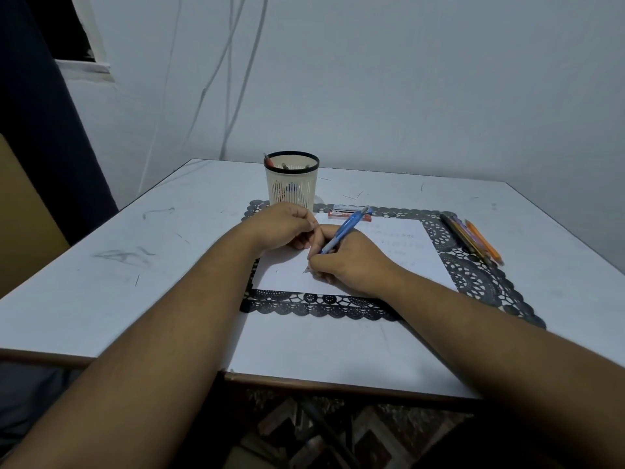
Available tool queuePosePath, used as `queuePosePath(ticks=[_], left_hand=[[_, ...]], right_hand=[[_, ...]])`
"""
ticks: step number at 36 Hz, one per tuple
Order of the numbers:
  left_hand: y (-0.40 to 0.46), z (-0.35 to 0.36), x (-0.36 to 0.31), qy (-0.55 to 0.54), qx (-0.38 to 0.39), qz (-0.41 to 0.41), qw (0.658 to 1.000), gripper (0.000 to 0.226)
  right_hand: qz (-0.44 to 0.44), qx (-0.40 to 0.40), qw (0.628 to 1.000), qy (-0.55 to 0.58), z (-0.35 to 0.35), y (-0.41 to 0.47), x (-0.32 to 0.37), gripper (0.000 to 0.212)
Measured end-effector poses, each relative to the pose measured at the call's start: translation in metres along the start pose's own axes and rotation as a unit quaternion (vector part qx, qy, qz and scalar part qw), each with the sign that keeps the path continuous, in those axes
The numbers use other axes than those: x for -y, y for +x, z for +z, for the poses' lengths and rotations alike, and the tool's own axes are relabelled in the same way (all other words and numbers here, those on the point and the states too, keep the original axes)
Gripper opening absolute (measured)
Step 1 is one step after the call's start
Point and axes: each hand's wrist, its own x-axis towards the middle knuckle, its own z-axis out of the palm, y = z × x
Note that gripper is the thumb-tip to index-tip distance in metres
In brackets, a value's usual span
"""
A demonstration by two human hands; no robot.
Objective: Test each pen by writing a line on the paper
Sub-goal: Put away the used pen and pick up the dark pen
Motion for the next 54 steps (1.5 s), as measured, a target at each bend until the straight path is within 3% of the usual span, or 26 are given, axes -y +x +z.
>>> queuePosePath(ticks=[19,25,32,54], left_hand=[[0.000,0.000,0.001,0.007,0.005,0.003,1.000,0.022],[-0.003,0.001,-0.004,0.002,0.006,0.010,1.000,0.025],[-0.005,0.002,-0.005,0.003,0.000,0.010,1.000,0.022],[-0.003,0.001,-0.003,0.011,0.005,0.009,1.000,0.022]], right_hand=[[-0.010,0.003,0.999,-0.039,0.000,-0.002,0.002,0.019],[0.009,-0.003,0.999,0.041,-0.006,-0.003,0.000,0.025],[0.003,0.001,1.000,-0.031,-0.006,-0.007,0.002,0.019],[-0.007,-0.023,0.997,-0.079,-0.003,-0.011,0.009,0.023]])
